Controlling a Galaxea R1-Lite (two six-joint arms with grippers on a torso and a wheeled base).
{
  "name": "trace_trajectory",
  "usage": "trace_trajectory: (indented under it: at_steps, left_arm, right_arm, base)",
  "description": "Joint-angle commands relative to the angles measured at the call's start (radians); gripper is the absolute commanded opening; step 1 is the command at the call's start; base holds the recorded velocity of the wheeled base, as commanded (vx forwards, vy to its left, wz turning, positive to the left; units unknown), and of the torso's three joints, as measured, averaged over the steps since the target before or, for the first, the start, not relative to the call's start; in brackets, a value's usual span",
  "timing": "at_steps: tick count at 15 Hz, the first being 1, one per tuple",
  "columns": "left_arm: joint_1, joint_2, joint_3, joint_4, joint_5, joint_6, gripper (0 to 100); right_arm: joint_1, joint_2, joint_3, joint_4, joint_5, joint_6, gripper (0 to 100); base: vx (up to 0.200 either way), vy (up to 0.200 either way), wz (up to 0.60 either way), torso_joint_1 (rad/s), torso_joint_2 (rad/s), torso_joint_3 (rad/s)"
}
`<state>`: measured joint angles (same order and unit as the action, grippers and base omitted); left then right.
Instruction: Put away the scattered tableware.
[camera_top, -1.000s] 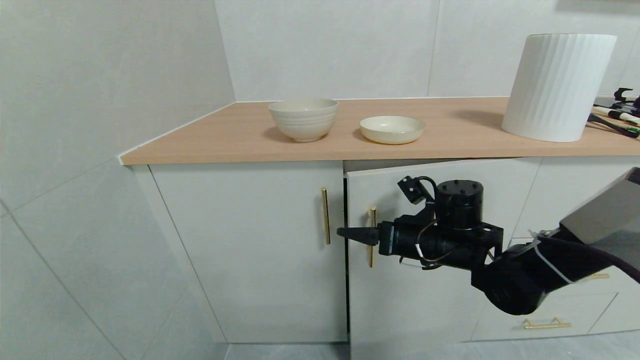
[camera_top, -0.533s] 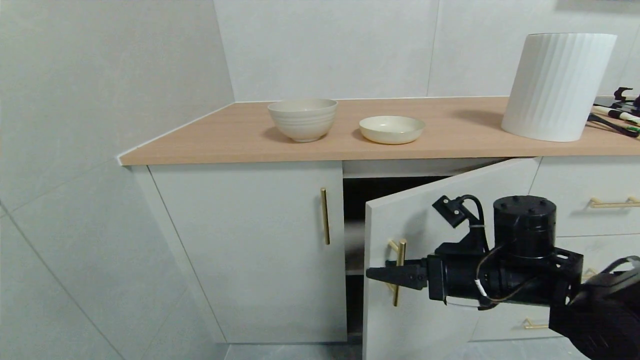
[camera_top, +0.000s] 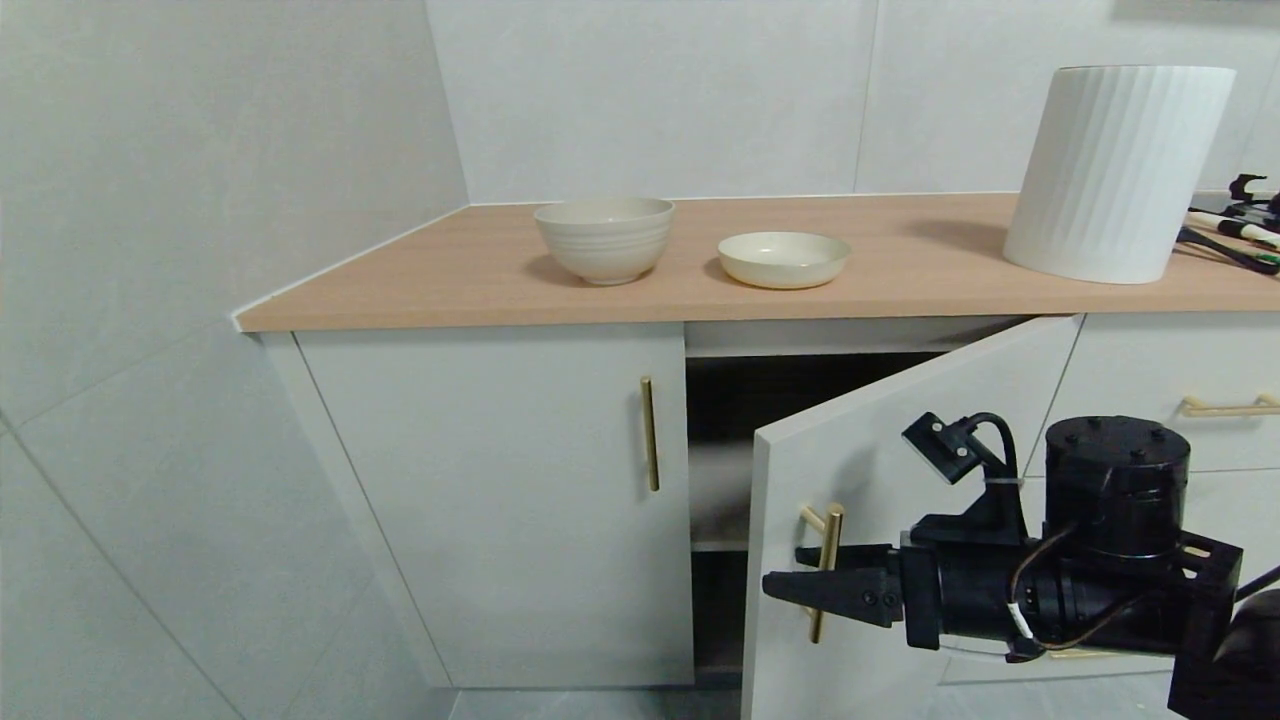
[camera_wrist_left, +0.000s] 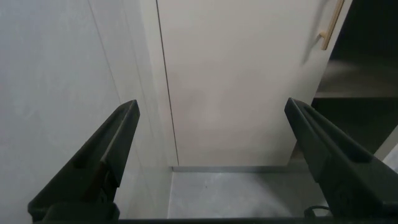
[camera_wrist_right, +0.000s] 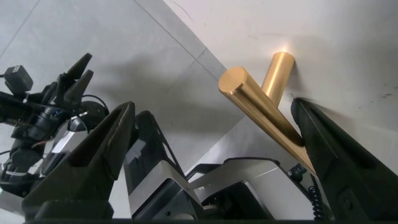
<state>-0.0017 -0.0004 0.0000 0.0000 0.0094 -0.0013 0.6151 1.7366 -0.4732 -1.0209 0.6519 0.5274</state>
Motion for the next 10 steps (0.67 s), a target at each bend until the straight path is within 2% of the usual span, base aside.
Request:
trace_trajectory:
  at_steps: [1,3,5,7,9,10]
  left_arm:
    - [0.0,0.0,0.0,0.0,0.0,0.001,100]
    - [0.0,0.0,0.0,-0.002,-0.003,0.047,100]
    - [0.0,0.0,-0.041,-0.003,-0.039,0.05,100]
    - [-0.021,0.122,-0.279,0.067,-0.253,0.044,100]
    - [-0.023,0.355,-0.462,0.094,-0.327,0.038,100]
    - [-0.023,0.442,-0.509,0.091,-0.35,0.038,100]
  right_arm:
    - [0.0,-0.005,0.001,-0.004,0.003,-0.001,100]
    - [0.0,0.0,0.001,-0.004,0.003,-0.001,100]
    - [0.002,0.0,0.001,-0.004,0.003,-0.001,100]
    - [0.0,-0.003,0.001,-0.005,0.003,-0.003,100]
    - [0.0,-0.008,0.001,-0.005,0.003,-0.003,100]
    - [0.0,-0.006,0.001,-0.005,0.003,-0.003,100]
  base:
    - [0.0,0.0,0.0,0.0,0.0,0.0]
    - [0.0,0.0,0.0,0.0,0.0,0.0]
    - [0.0,0.0,0.0,0.0,0.0,0.0]
    - [0.0,0.0,0.0,0.0,0.0,0.0]
    - [0.0,0.0,0.0,0.0,0.0,0.0]
    - [0.0,0.0,0.0,0.0,0.0,0.0]
